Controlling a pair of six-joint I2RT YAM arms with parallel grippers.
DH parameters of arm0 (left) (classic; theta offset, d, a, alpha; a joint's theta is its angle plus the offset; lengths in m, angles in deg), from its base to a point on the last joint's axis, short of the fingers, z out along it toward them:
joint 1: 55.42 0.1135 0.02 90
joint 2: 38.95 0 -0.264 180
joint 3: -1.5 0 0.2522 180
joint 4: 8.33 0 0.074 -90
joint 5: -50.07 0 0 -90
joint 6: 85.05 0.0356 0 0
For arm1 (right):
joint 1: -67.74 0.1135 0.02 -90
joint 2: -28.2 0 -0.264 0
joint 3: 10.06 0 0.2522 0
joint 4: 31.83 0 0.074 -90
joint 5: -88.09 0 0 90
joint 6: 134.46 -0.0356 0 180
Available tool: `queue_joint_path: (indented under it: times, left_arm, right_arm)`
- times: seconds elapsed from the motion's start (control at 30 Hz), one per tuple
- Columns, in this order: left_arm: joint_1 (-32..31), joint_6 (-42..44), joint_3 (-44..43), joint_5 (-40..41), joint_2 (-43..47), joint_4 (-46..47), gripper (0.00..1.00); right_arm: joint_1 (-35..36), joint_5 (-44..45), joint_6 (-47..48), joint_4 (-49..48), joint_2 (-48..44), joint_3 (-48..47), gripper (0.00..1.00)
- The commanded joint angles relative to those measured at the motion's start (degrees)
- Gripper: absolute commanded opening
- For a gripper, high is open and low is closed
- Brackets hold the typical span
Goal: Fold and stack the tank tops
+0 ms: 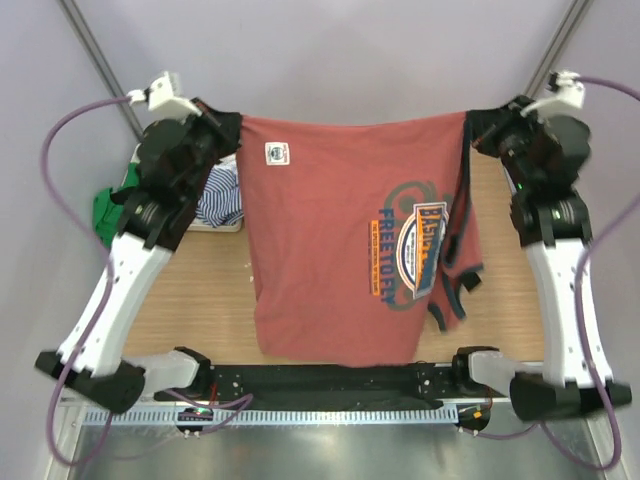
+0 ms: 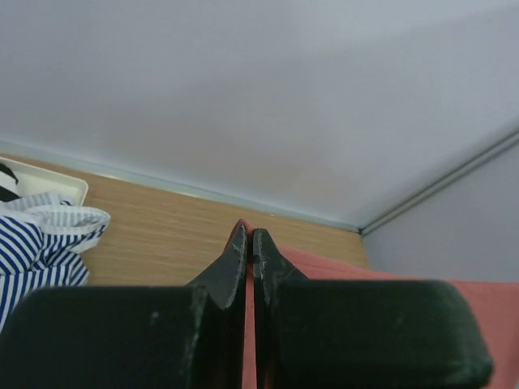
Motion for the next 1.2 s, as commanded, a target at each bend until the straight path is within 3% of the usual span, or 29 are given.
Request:
queue_joint_path:
  times: [0.0, 0.17, 0.3, 0.37, 0.4, 0.57, 0.7, 0.83, 1.0, 1.17]
  left_arm:
    - [4.84, -0.1, -8.13, -0.4, -7.43, 3.7, 0.0]
    - [9.52, -1.07, -26.59, -5.24, -16.95, -1.66, 0.0]
    - [9.52, -0.89, -29.52, -6.64, -17.4, -1.75, 0.0]
    - [9.52, -1.59, -25.4, -7.87, -16.35, -0.62, 0.0]
    - [9.43, -1.86, -19.29, -8.49, -14.51, 2.52, 0.0]
    - [9.43, -5.1, 0.95, -13.66, -9.67, 10.28, 0.0]
    - [9.35, -9.31, 24.28, -15.96, -3.44, 17.47, 0.0]
    - [6.46, -11.0, 40.24, -16.23, 2.98, 19.87, 0.0]
    - [1.79, -13.54, 54.48, -11.67, 13.61, 13.22, 0.0]
    - [0.47, -17.58, 61.01, -8.67, 25.47, 6.95, 0.0]
  right_arm:
    - [-0.33, 1.11, -1.33, -4.31, 10.65, -8.37, 0.01]
    - [-2.16, -4.34, -2.47, 7.9, 27.13, -38.39, 0.01]
    - [-5.51, -11.36, -6.94, 9.06, 31.71, -44.96, 0.01]
    - [-6.22, -14.01, -7.22, 8.79, 31.1, -40.85, 0.01]
    - [-6.31, -14.54, -7.39, 6.35, 28.84, -37.52, 0.01]
    - [-9.12, -19.1, -11.08, -6.91, 17.67, -5.72, 0.01]
    - [-9.21, -19.55, -10.03, -8.43, 9.32, 13.53, 0.01]
    - [-9.3, -18.23, -7.31, -8.43, 0.8, 34.69, 0.01]
    - [-9.3, -17.62, -5.11, -1.87, -7.99, 47.04, 0.01]
    - [-9.3, -14.46, -4.05, 6.13, -13.19, 51.1, 0.02]
